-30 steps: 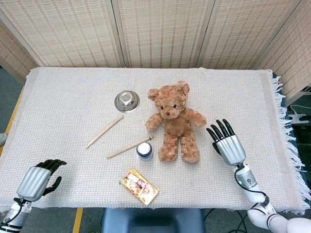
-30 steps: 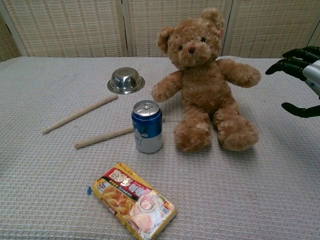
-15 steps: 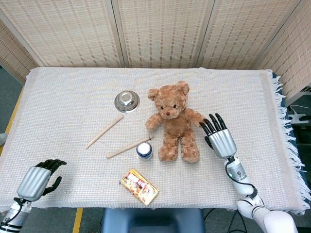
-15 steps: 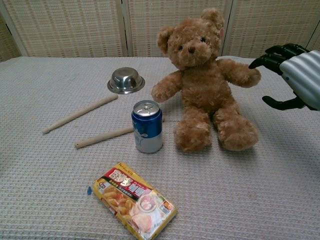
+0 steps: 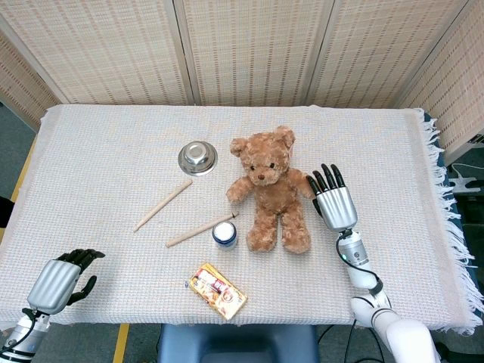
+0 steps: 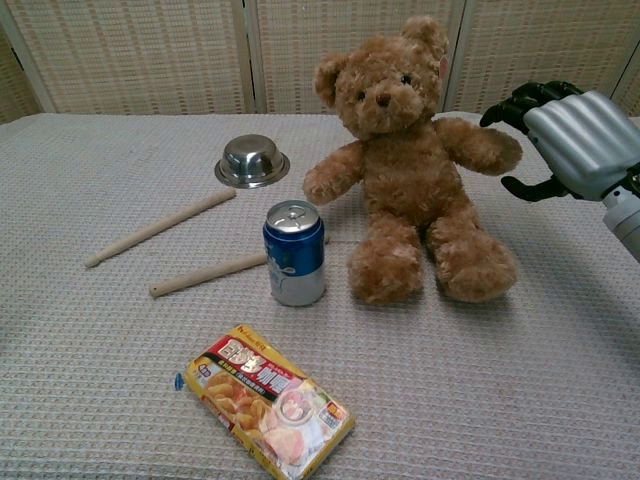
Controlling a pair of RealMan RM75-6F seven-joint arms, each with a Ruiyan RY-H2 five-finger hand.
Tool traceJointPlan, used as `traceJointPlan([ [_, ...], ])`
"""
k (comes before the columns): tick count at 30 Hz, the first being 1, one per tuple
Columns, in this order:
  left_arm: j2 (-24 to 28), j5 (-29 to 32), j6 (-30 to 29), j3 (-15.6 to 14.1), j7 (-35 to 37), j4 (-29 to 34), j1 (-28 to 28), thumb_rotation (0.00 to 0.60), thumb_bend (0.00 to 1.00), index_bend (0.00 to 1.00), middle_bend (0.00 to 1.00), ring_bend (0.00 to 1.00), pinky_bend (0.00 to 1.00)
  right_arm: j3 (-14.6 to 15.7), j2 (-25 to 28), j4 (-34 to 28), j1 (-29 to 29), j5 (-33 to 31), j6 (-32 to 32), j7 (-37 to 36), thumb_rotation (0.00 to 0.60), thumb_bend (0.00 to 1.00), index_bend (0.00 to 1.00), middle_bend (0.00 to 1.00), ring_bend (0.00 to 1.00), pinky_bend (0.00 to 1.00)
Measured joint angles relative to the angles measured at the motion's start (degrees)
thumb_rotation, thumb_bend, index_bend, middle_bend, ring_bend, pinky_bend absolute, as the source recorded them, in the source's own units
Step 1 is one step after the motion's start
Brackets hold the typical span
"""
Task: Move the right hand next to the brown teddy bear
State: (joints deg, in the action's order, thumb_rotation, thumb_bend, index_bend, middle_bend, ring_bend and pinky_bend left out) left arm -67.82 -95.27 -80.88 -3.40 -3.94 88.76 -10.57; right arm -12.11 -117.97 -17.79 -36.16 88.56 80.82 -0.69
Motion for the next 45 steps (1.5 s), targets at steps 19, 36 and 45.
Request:
traceJointPlan([
  [19, 0.1, -0.6, -0.1, -0.3, 0.6, -0.1, -0.1, 0.6, 0.44, 0.29, 0.31, 0.3, 0.48, -0.2, -3.8, 7.1, -3.1, -3.4, -0.5, -1.7, 0.6, 0.2, 0.54, 0.5, 0.43, 0.51],
  [36, 0.1, -1.0, -0.1, -0.6, 0.3, 0.0, -0.1, 0.6, 0.44, 0.29, 0.31, 0.3, 0.48, 0.0, -3.6, 7.9, -4.2, -5.5, -0.4, -0.5, 0.6, 0.22, 0.58, 0.53, 0.47, 0.54],
  [45, 0.0, -0.9, -0.1, -0.6, 0.2, 0.0, -0.1, 0.6, 0.44, 0.29, 0.31, 0.3, 0.48, 1.8, -3.8, 9.3, -2.9, -5.1, -3.9, 0.1, 0.6, 0.22, 0.58, 0.53, 0.47, 0.54],
])
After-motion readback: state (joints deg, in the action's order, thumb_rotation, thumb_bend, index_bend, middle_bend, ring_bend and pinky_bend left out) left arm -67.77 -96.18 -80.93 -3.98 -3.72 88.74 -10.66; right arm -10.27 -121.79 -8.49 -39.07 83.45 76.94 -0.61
